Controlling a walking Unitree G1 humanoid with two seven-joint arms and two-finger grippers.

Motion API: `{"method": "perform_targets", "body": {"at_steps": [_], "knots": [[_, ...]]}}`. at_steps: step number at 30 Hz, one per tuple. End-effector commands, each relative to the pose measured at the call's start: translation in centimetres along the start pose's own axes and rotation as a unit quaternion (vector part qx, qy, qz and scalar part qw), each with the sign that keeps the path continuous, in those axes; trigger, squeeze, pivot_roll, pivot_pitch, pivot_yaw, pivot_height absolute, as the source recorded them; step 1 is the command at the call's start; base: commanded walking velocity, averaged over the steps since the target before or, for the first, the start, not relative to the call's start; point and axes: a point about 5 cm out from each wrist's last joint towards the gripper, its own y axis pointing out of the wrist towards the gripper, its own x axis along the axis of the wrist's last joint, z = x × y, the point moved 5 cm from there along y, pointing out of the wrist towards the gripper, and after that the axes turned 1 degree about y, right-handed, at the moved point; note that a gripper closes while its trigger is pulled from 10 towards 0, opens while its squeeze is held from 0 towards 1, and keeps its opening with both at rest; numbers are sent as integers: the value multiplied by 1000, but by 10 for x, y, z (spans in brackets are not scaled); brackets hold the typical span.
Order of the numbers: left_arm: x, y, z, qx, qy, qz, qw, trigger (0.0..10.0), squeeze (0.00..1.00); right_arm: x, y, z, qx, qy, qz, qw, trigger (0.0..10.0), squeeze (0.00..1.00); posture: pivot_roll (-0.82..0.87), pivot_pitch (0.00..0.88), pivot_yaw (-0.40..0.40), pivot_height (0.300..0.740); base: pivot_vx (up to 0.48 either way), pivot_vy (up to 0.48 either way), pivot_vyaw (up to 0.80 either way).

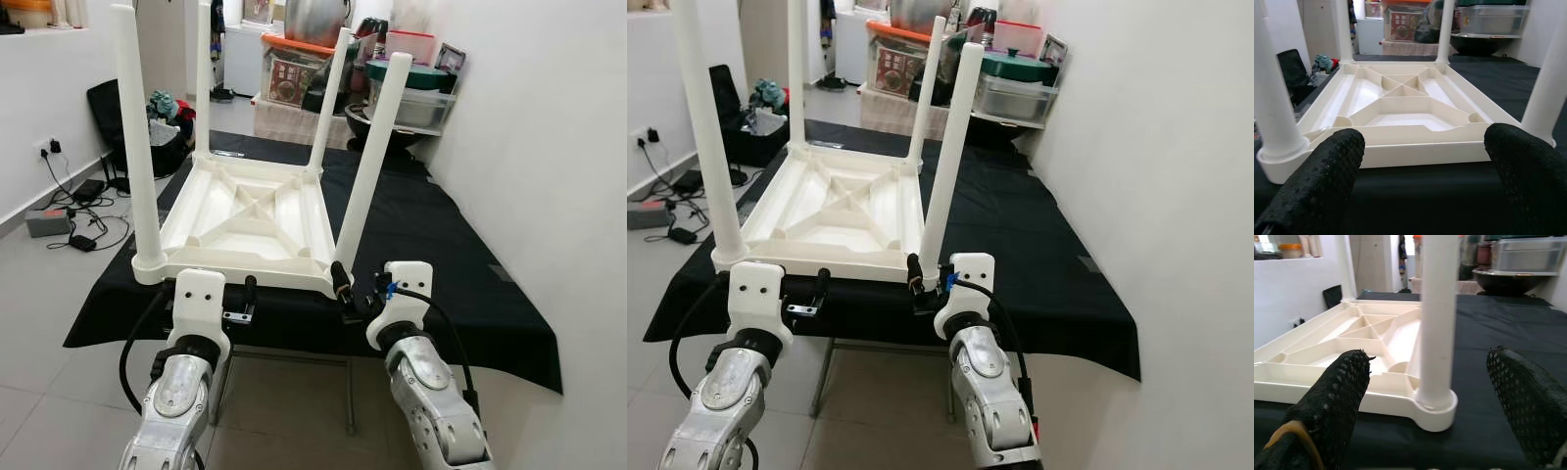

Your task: Building children table

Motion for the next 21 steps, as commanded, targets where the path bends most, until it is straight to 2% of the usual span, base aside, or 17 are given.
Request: {"method": "perform_targets", "body": {"at_steps": [1,4,8,11,14,15,16,17,18,19,21], "knots": [[2,1,-7,-7,-2,-1,1000,10000,0,5,0,-10,-15,-5,-6,1000,10000,0,112,0,-142,740,0,0,0],[5,2,-6,-4,-2,-4,1000,10000,0,10,2,-11,-20,-2,-13,1000,10000,0,112,0,-142,740,0,0,0],[18,5,0,12,3,-29,1000,10000,0,24,9,-14,-29,6,-34,999,10000,0,115,0,-141,740,0,0,0],[27,8,9,36,9,-44,998,10000,0,40,19,-10,-15,8,-52,999,10000,0,116,0,-144,740,0,0,0],[28,9,14,43,13,-45,998,10000,0,50,26,-7,-6,9,-65,998,10000,0,115,0,-146,740,0,0,0],[24,10,18,50,14,-38,998,10000,0,61,34,-2,4,13,-79,997,10000,0,119,0,-150,740,0,0,0],[24,10,18,50,14,-38,998,10000,0,61,34,-2,4,13,-79,997,10000,0,119,0,-150,740,0,0,0],[15,10,21,46,13,-20,999,10000,0,76,42,3,16,19,-96,995,10000,0,119,3,-151,740,0,0,0],[15,10,21,46,13,-20,999,10000,0,76,42,3,16,19,-96,995,10000,0,119,3,-151,740,0,0,0],[7,10,21,37,8,-3,999,10000,0,87,48,8,23,19,-110,993,10000,0,119,6,-155,740,0,0,0],[2,9,22,30,7,8,999,10000,0,96,52,12,32,21,-119,992,10000,0,118,12,-157,740,0,0,0]]}}
